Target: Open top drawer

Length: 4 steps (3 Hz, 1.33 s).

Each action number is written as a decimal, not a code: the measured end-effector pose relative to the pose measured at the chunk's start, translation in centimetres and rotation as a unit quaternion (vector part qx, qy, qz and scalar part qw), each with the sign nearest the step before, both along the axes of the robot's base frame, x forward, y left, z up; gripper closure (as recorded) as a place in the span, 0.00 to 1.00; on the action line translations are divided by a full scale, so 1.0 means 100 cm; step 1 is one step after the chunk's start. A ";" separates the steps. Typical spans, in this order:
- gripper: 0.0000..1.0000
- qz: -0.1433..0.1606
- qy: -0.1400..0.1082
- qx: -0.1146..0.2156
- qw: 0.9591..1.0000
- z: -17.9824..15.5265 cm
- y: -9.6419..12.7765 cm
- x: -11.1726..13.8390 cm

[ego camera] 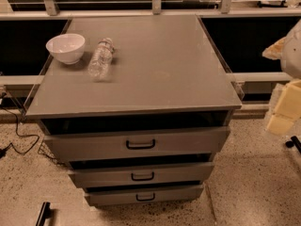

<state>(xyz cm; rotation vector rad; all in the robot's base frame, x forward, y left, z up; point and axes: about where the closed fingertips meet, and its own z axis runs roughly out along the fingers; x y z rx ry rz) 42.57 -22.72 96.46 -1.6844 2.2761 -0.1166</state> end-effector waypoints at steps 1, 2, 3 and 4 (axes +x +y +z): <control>0.00 -0.010 0.010 0.003 1.000 -0.013 -0.006 -0.011; 0.00 -0.018 0.030 0.021 0.999 -0.034 -0.009 -0.027; 0.00 -0.020 0.051 0.037 0.998 -0.054 -0.007 -0.042; 0.00 -0.020 0.060 0.052 0.997 -0.073 -0.004 -0.052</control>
Offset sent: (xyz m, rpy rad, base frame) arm -0.0497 -0.0144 -0.0653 0.0944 0.1272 -0.0580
